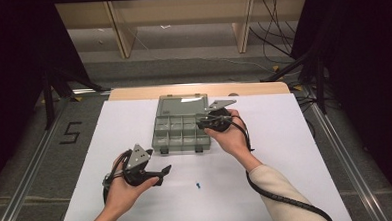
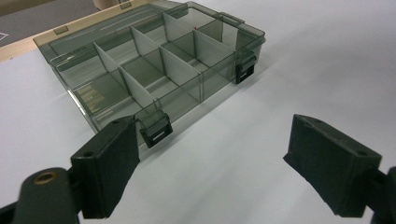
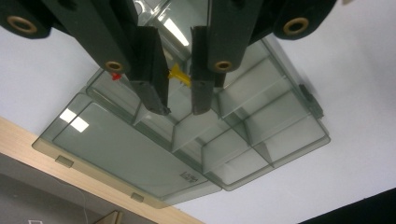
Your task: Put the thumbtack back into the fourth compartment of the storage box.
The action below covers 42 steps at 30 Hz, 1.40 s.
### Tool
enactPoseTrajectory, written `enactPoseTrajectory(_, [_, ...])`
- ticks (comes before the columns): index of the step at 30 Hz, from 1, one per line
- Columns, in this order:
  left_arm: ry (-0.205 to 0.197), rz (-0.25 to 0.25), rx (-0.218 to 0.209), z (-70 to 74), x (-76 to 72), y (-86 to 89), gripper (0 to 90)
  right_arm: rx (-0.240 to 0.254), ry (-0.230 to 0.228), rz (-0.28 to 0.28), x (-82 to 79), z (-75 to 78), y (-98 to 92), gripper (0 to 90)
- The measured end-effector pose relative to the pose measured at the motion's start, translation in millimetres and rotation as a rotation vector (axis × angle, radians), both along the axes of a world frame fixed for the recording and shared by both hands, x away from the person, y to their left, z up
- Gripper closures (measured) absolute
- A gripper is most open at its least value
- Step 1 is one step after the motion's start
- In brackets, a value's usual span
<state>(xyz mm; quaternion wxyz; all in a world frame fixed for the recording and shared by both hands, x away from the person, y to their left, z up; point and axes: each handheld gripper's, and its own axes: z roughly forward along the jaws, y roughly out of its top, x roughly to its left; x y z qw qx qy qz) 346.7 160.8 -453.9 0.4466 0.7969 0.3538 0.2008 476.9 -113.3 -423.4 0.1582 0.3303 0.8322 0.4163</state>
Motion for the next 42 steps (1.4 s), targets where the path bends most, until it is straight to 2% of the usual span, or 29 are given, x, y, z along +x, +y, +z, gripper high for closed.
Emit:
enactPoseTrajectory(3, [0.000, 0.000, 0.000, 0.1, -0.4, -0.4, 16.1, 0.004, 0.015, -0.011, 2.2, -0.7, -0.1, 78.1])
enactPoseTrajectory(4, [-0.001, -0.002, 0.001, 0.3, 0.0, 0.0, 16.0, -0.003, -0.003, -0.005, 4.3, -1.9, -0.9, 78.0])
enactPoseTrajectory(5, [-0.001, 0.000, -0.001, 0.2, 0.1, 0.0, 16.0, 0.000, 0.003, -0.023, 4.6, -3.2, -0.6, 78.0])
enactPoseTrajectory(7, [0.011, 0.009, -0.013, -0.9, -0.2, -0.6, 16.1, -0.003, 0.004, -0.018, 6.2, -4.6, -1.2, 78.0])
enactPoseTrajectory(11, [0.011, -0.001, -0.008, -1.7, 0.4, -0.5, 16.1, 0.001, -0.007, -0.035, 9.7, -9.4, -2.1, 78.0])
enactPoseTrajectory(15, [0.009, -0.002, -0.011, -1.3, 0.6, -0.3, 16.1, 0.007, 0.002, -0.060, 12.1, -12.2, -2.8, 77.9])
enactPoseTrajectory(16, [0.011, -0.008, 0.004, -1.0, 0.9, 0.8, 16.1, 0.005, -0.021, -0.052, 14.2, -14.1, -2.9, 77.8])
enactPoseTrajectory(17, [0.012, -0.003, -0.007, -1.7, 0.8, 0.2, 16.1, 0.000, -0.012, -0.044, 14.8, -14.3, -3.3, 77.7])
enactPoseTrajectory(21, [0.014, 0.004, -0.006, -1.9, 0.4, -0.1, 16.1, 0.008, -0.002, -0.066, 15.3, -16.0, -2.0, 77.4])
enactPoseTrajectory(24, [0.008, -0.006, -0.004, -1.8, 1.2, 0.9, 16.1, 0.006, -0.025, -0.073, 17.8, -19.4, -2.4, 77.3])
enactPoseTrajectory(26, [0.009, 0.000, -0.008, -2.1, 1.0, 0.9, 16.1, 0.003, -0.011, -0.080, 17.4, -20.9, -2.9, 77.1])
enactPoseTrajectory(28, [0.009, 0.001, -0.008, -2.1, 1.2, 1.0, 16.1, -0.003, -0.027, -0.077, 19.3, -22.6, -3.9, 76.3])
enactPoseTrajectory(37, [0.011, -0.001, -0.006, -2.3, 0.6, 1.2, 16.1, 0.012, -0.027, -0.080, 18.3, -21.9, -3.5, 66.2])
enactPoseTrajectory(39, [0.010, -0.001, -0.005, -2.1, 0.5, 1.5, 16.1, 0.017, -0.002, -0.090, 14.8, -20.0, -3.5, 62.7])
enactPoseTrajectory(41, [0.019, 0.010, -0.017, -2.5, -0.1, 1.1, 16.1, 0.016, -0.028, -0.089, 13.6, -19.2, -5.3, 58.3])
enactPoseTrajectory(42, [0.018, 0.009, -0.016, -2.5, -0.2, 1.2, 16.1, 0.022, -0.018, -0.091, 11.1, -17.8, -6.2, 55.3])
